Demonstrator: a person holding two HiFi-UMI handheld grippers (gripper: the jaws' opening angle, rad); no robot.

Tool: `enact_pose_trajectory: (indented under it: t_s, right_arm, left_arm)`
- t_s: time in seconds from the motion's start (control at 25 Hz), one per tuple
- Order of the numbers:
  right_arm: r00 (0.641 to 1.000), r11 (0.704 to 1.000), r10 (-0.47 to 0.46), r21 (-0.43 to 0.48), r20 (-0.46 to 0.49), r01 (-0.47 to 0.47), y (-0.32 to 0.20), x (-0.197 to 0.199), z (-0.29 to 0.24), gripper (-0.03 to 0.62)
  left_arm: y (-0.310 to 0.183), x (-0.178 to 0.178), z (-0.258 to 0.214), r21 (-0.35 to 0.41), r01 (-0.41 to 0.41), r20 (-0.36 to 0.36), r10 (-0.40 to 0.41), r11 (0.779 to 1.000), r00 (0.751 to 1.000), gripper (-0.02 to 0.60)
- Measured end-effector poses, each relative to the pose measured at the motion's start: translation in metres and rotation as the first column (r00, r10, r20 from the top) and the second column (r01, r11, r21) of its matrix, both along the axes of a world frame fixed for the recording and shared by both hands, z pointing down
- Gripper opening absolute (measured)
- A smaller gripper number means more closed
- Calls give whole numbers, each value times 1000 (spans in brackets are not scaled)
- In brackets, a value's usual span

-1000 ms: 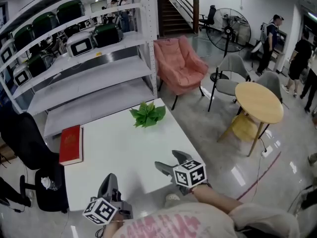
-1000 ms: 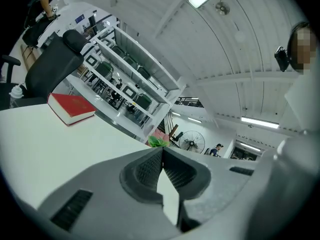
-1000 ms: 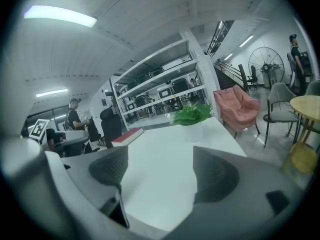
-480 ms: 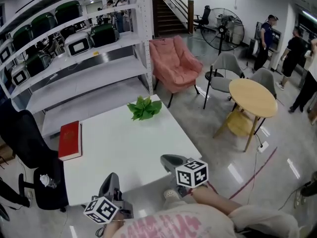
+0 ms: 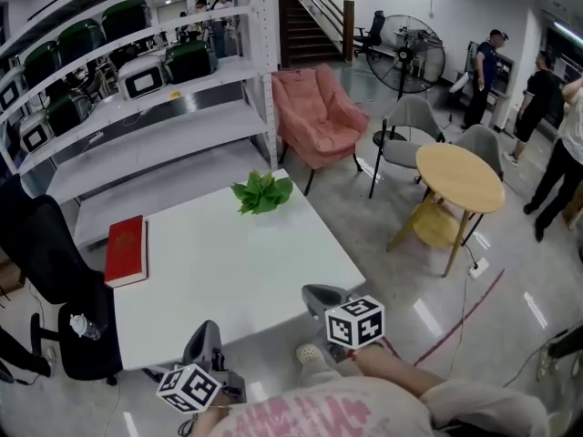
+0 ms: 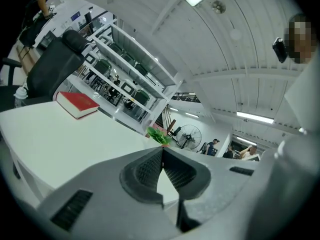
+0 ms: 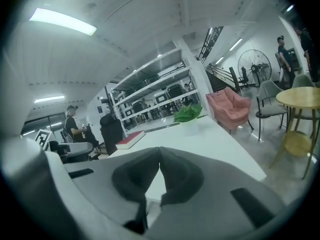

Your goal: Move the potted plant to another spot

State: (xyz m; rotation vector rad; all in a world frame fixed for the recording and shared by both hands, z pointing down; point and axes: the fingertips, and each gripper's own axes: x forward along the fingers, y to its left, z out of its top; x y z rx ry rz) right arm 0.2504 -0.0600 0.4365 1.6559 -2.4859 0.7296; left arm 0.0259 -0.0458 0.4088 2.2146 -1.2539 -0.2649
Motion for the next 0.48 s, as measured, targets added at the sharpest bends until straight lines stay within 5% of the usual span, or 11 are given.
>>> enact_pose_trajectory:
  t_s: [0.12, 0.48]
  right_arm:
    - [1000, 1000, 14, 8, -16, -14, 5, 5, -3, 8]
    - [998, 999, 41, 11, -51, -40, 21, 14, -4, 8]
  left_arm:
    - [7, 3, -3, 21, -10, 37, 9, 1000, 999, 3]
    - [24, -1, 0, -4, 12, 3, -12, 1000, 1000, 3]
